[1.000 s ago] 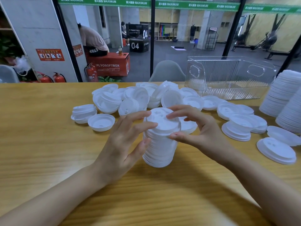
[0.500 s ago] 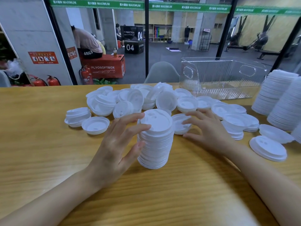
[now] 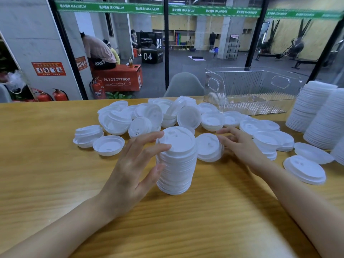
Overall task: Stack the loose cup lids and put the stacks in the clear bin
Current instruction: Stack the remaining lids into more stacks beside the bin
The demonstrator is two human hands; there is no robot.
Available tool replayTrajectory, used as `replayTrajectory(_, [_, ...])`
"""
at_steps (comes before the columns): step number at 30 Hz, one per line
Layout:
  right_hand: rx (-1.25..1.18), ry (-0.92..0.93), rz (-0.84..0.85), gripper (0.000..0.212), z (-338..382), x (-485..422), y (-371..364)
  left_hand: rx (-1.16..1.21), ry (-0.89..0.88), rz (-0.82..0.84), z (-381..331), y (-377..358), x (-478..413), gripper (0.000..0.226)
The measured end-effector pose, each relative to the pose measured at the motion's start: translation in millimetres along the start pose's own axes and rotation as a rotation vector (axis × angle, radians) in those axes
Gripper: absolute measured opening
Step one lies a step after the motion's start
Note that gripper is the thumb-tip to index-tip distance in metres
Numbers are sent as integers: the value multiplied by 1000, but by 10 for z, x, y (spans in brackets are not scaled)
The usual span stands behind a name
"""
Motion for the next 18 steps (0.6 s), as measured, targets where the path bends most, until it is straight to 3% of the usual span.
replayTrajectory(3, [260, 146, -122, 12, 66, -2, 47, 3, -1, -4, 0, 5, 0, 29])
replayTrajectory(5, [311, 232, -66, 12, 162, 44, 1, 3, 0, -3, -1, 6, 1, 29])
replayTrajectory(8, [467, 340, 77, 36, 216, 135, -164, -1, 0, -2, -4, 8, 1, 30])
replayTrajectory(11, [615, 387, 99, 50, 158, 130, -238, -2, -1, -1, -9, 6, -3, 32])
replayTrajectory(18, [568, 389, 20, 40, 223, 145, -171, -5, 5, 3, -8, 10, -4, 33])
Point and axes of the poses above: each hand's wrist, its own x-axis away from the middle knuckle, its own y-axis out of the back of the hand, z = x × y, the point moved 10 cm from there along -x, towards the middle knuckle, and after that the axes turned 13 degrees about -y, right-handed, at the moved point
